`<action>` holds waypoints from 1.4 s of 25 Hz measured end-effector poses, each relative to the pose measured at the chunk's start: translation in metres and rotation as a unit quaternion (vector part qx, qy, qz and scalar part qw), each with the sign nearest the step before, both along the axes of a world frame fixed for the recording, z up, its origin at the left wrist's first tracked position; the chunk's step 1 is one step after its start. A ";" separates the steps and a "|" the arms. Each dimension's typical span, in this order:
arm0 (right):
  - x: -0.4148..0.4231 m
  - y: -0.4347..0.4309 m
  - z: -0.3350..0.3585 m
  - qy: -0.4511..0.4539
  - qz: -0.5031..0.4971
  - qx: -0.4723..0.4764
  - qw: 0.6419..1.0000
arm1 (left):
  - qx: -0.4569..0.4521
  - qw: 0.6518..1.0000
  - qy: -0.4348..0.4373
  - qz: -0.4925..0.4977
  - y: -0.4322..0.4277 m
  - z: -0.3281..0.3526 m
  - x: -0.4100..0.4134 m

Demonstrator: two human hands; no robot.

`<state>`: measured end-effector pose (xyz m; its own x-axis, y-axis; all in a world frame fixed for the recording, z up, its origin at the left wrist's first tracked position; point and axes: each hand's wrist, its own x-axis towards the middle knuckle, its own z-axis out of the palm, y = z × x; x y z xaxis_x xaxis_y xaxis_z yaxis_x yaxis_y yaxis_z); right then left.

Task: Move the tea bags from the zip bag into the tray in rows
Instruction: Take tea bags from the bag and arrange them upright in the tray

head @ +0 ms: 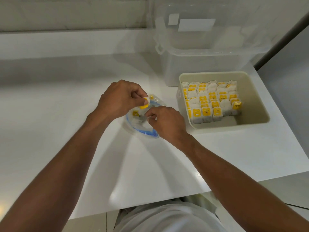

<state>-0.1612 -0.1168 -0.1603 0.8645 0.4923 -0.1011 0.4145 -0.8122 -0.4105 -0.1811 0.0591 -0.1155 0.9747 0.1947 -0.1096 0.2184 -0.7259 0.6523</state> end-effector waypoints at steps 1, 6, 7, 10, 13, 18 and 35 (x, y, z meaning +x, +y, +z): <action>0.000 0.003 0.000 -0.007 0.023 -0.014 1.000 | 0.016 1.000 -0.002 0.017 -0.001 0.001 0.000; 0.003 0.025 -0.014 -0.030 0.101 -0.076 0.991 | 0.111 0.994 -0.008 0.013 -0.003 0.001 -0.001; 0.003 0.028 -0.018 -0.029 0.099 -0.088 0.991 | 0.129 0.992 -0.009 0.009 -0.004 -0.002 -0.001; 0.003 0.028 -0.021 -0.015 0.062 -0.080 0.995 | 0.157 0.988 -0.011 0.010 -0.008 -0.008 -0.003; 0.002 0.015 -0.013 -0.002 0.013 -0.027 1.000 | 0.165 0.986 -0.018 0.021 -0.003 -0.011 -0.004; -0.011 -0.009 -0.004 0.034 -0.063 0.121 0.990 | 0.164 0.986 -0.029 0.018 0.002 -0.007 -0.003; -0.003 -0.019 0.007 -0.029 -0.057 0.228 0.972 | -0.013 0.995 0.050 -0.080 0.001 0.004 0.005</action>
